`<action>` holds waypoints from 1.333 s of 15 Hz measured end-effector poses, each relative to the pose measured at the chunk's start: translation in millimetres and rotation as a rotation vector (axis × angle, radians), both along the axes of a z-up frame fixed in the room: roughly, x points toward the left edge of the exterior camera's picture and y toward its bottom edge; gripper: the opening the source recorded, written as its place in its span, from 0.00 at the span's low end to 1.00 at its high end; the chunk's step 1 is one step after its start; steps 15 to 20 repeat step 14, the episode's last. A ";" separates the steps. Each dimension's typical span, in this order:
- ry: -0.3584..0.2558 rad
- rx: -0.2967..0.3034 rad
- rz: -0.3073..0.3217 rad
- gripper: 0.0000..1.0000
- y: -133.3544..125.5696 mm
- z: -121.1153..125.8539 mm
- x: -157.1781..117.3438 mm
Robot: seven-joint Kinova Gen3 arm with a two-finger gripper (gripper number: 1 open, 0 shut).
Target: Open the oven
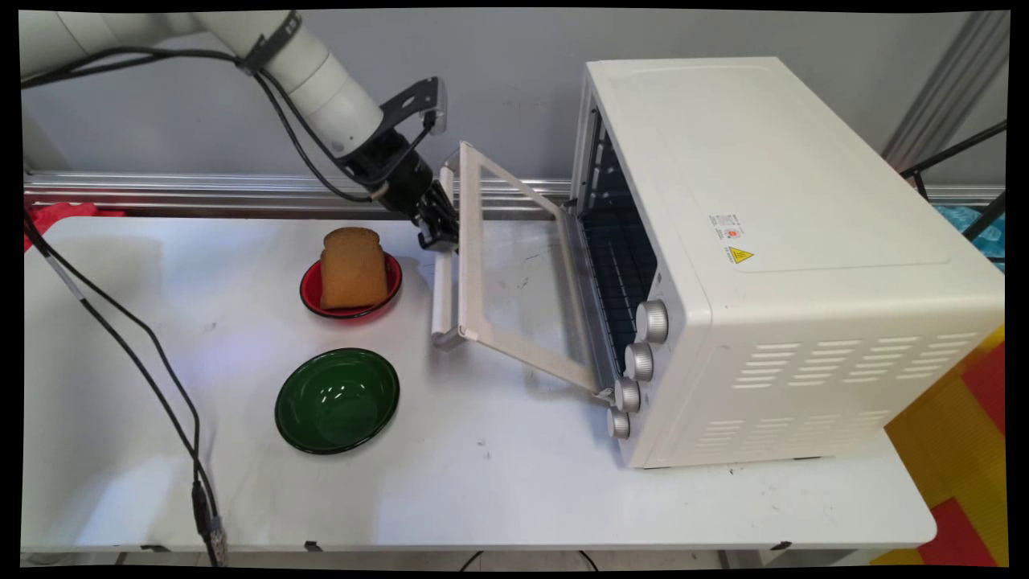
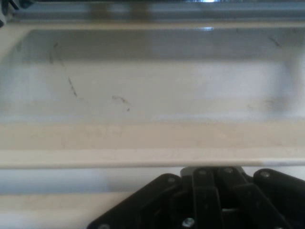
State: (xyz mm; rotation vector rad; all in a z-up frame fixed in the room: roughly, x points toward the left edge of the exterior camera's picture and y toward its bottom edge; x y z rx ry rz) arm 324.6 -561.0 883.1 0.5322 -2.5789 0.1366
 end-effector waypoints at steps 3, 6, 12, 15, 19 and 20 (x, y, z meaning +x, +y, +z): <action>0.006 0.003 -0.009 0.00 -0.2 -12.4 4.2; 0.009 0.006 -0.018 0.00 0.4 -22.7 9.7; -0.007 0.017 -0.041 0.00 8.6 -32.2 27.1; -0.007 0.018 -0.046 0.00 11.1 -33.0 30.0; -0.007 0.018 -0.046 0.00 11.1 -33.0 30.0; -0.007 0.018 -0.046 0.00 11.1 -33.0 30.0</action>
